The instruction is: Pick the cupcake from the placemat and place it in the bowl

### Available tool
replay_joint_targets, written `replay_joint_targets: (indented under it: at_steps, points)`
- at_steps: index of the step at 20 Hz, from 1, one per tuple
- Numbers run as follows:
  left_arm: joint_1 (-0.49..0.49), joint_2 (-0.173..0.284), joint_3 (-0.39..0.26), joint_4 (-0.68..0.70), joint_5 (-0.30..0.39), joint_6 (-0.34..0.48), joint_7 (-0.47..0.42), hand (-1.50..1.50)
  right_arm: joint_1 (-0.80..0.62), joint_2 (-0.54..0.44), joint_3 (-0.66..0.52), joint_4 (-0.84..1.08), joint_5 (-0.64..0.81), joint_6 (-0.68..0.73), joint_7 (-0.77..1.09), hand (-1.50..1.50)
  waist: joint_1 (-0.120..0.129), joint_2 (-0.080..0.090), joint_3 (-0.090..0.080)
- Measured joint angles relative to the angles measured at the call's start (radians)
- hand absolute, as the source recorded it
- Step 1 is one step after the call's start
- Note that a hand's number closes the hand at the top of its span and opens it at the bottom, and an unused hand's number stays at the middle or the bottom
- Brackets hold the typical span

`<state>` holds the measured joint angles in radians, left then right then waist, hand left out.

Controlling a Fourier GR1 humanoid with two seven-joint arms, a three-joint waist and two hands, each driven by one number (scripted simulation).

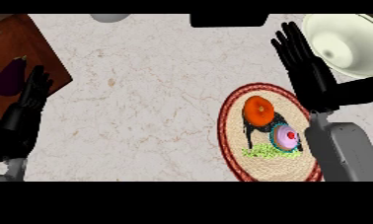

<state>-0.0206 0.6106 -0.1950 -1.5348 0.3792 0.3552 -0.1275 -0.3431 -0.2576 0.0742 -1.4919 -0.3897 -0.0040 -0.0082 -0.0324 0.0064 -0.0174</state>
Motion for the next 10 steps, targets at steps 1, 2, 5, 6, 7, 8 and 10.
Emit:
replay_joint_targets:
  at_steps: [1, 2, 5, 6, 7, 8, 10]
  points:
    - [-0.019, -0.012, -0.005, 0.011, -0.007, -0.003, 0.006, 0.0, 0.016, -0.002, 0.009, -0.015, 0.018, -0.014, 0.014, 1.5, 0.004, -0.002, 0.004]
    - [-0.03, -0.024, -0.014, 0.006, -0.01, -0.002, 0.016, 0.0, 0.038, -0.003, 0.028, -0.033, 0.046, -0.034, 0.032, 1.5, 0.006, -0.004, 0.007]
    - [-0.06, -0.067, -0.053, 0.0, -0.024, 0.007, 0.035, 0.0, 0.106, -0.023, 0.1, -0.072, 0.15, -0.107, 0.121, 1.5, -0.001, -0.008, 0.011]
    - [-0.074, -0.079, -0.065, -0.001, -0.026, 0.007, 0.046, 0.0, 0.13, -0.035, 0.124, -0.078, 0.192, -0.131, 0.151, 1.5, -0.006, -0.009, 0.011]
    - [-0.074, -0.084, -0.07, -0.001, -0.024, 0.006, 0.049, 0.0, 0.137, -0.097, 0.138, -0.065, 0.266, -0.136, 0.16, 1.5, -0.015, -0.011, 0.003]
    - [-0.072, -0.092, -0.076, -0.003, -0.022, 0.006, 0.053, 0.0, 0.152, -0.129, 0.127, -0.055, 0.328, -0.185, 0.165, -1.5, -0.029, -0.014, 0.003]
    - [-0.068, -0.114, -0.087, -0.002, -0.014, 0.009, 0.06, 0.0, 0.195, -0.121, 0.094, -0.07, 0.407, -0.316, 0.151, -1.5, -0.05, -0.019, 0.007]
